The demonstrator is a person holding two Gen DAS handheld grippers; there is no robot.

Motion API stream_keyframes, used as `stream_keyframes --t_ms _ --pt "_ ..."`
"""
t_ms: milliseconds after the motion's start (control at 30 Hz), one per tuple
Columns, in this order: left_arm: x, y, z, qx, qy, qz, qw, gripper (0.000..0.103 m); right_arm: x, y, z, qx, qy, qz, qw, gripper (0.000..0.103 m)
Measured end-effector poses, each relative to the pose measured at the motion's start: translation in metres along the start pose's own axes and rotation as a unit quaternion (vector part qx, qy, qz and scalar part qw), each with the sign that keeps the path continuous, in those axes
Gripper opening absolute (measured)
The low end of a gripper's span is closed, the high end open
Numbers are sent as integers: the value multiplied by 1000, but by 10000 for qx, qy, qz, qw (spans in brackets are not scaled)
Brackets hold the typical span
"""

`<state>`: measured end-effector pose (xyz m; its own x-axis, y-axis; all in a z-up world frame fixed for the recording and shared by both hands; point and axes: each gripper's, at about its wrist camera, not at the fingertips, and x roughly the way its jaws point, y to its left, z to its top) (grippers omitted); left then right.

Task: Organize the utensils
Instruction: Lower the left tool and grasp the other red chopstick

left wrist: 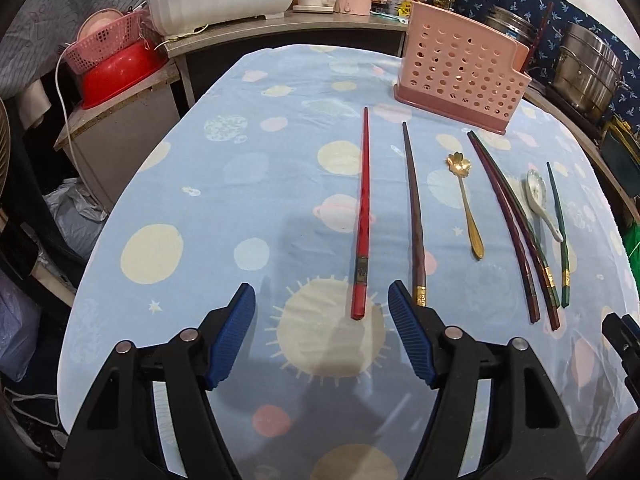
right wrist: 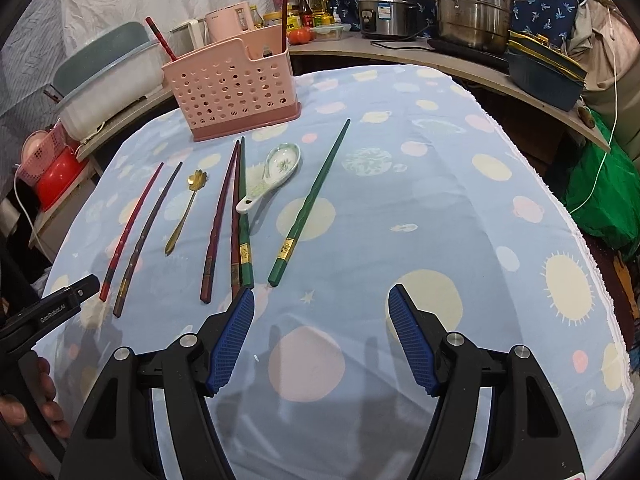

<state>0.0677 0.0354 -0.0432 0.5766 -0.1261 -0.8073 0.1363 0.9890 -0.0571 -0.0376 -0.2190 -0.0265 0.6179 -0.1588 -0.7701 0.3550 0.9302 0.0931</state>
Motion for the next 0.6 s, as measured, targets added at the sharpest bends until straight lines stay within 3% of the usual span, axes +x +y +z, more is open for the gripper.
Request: stream_keyframes --t_ms 267,600 --pt "19 -9 2 144 87 -26 9999 46 7 3 3 -28 41 12 10000 67" --pt "23 -17 5 327 50 -38 9994 10 29 8 17 21 159 30 9999 47"
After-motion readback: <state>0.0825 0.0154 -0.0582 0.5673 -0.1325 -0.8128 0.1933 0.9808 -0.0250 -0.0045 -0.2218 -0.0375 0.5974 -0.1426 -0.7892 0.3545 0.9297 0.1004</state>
